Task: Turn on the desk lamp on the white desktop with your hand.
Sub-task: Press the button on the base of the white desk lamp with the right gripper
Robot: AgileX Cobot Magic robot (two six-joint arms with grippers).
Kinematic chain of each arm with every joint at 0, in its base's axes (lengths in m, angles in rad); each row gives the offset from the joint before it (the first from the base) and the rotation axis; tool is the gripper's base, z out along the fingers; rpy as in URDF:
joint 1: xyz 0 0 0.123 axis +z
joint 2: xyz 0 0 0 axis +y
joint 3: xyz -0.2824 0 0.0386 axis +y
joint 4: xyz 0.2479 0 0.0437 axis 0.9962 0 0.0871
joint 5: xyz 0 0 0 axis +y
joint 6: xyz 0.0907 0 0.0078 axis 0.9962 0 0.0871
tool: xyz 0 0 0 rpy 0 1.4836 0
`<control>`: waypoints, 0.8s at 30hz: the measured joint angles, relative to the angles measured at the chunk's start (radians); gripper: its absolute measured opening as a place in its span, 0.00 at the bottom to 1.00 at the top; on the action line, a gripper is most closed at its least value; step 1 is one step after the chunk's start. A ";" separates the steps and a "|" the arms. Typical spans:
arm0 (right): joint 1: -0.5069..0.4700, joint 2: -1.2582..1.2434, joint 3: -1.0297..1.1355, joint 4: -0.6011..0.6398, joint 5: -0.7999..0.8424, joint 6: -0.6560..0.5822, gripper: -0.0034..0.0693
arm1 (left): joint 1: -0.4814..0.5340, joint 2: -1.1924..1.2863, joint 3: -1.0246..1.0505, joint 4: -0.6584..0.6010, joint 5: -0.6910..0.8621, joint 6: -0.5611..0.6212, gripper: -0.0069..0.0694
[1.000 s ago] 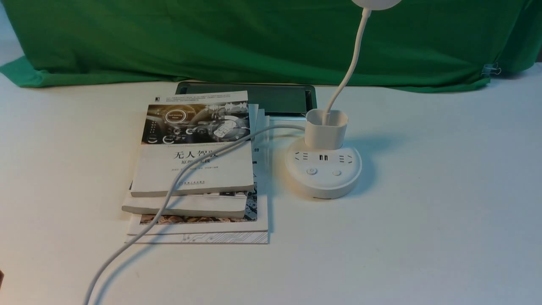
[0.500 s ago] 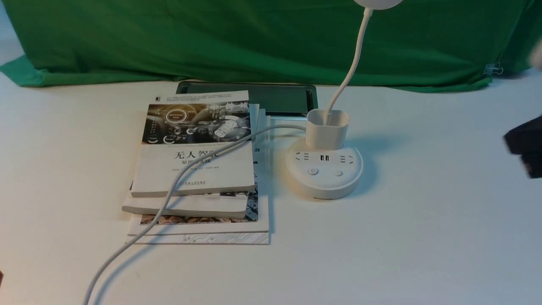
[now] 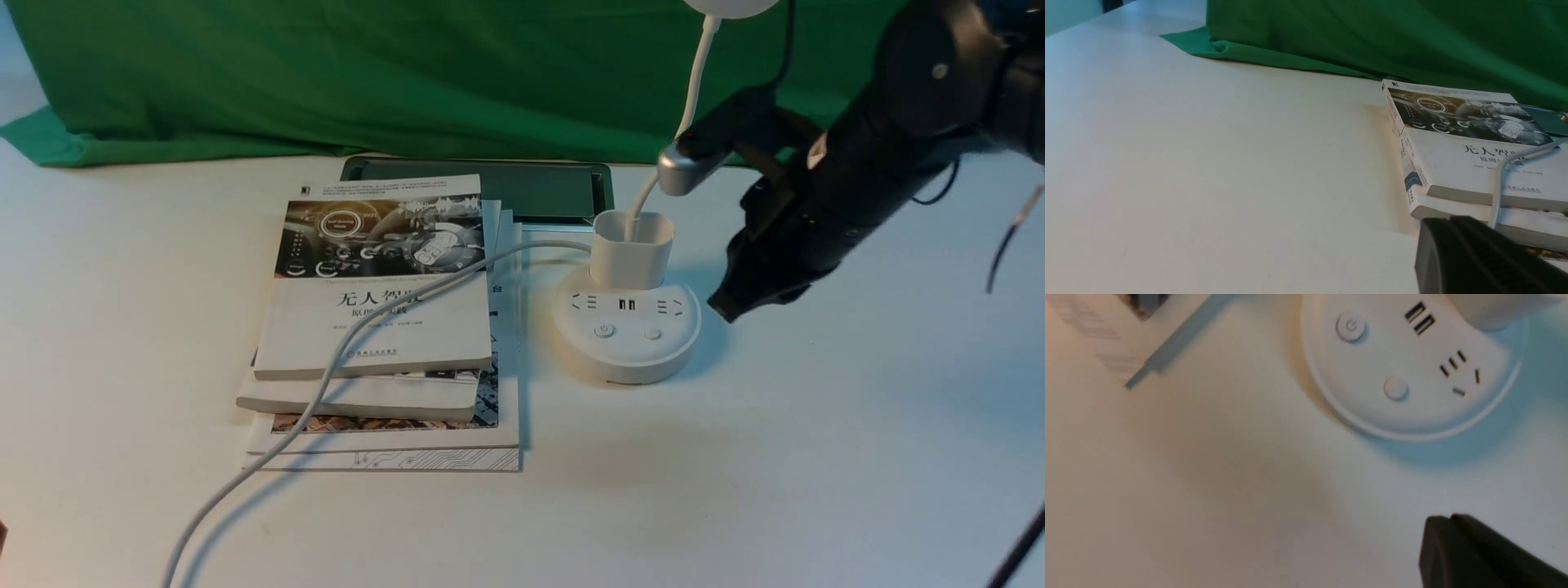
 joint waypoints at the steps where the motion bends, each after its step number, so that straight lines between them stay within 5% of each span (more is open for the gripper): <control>1: 0.004 0.027 -0.014 0.000 -0.015 0.004 0.09 | 0.000 0.000 0.000 -0.005 0.000 0.000 0.12; 24: 0.026 0.228 -0.036 -0.053 -0.234 0.064 0.09 | 0.000 0.000 0.000 0.000 0.000 0.000 0.12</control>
